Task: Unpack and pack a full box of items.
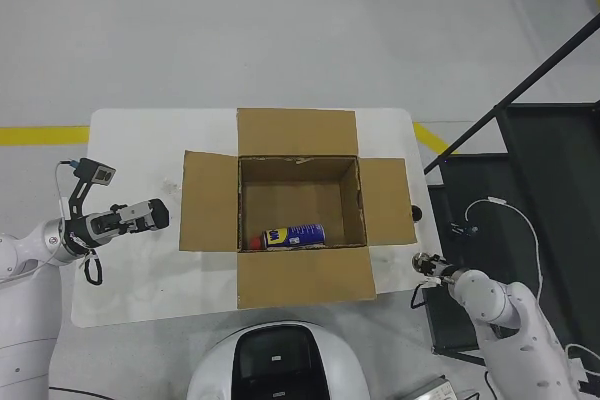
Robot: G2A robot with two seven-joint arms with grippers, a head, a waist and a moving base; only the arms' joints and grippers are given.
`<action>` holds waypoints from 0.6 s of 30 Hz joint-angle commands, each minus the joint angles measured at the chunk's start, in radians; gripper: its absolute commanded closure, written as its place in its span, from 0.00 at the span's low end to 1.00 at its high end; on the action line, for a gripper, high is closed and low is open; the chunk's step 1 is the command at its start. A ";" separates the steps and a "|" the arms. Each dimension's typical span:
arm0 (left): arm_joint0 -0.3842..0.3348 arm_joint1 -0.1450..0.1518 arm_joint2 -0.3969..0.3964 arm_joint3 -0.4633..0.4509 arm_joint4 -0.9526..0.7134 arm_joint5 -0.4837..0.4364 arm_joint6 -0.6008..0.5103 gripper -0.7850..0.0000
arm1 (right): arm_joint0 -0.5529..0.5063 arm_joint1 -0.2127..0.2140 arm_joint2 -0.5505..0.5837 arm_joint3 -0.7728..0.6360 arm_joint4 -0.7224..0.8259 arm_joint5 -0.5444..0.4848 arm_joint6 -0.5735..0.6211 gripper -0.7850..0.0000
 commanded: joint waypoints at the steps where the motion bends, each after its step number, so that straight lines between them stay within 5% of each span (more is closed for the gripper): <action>1: 0.000 0.000 0.000 0.000 0.000 0.000 0.000 0.00 | 0.029 -0.001 -0.016 0.027 -0.012 0.007 -0.006 1.00; 18: 0.000 0.000 0.000 0.000 0.000 0.000 0.000 0.00 | 0.215 -0.006 -0.118 0.187 -0.090 0.083 -0.003 1.00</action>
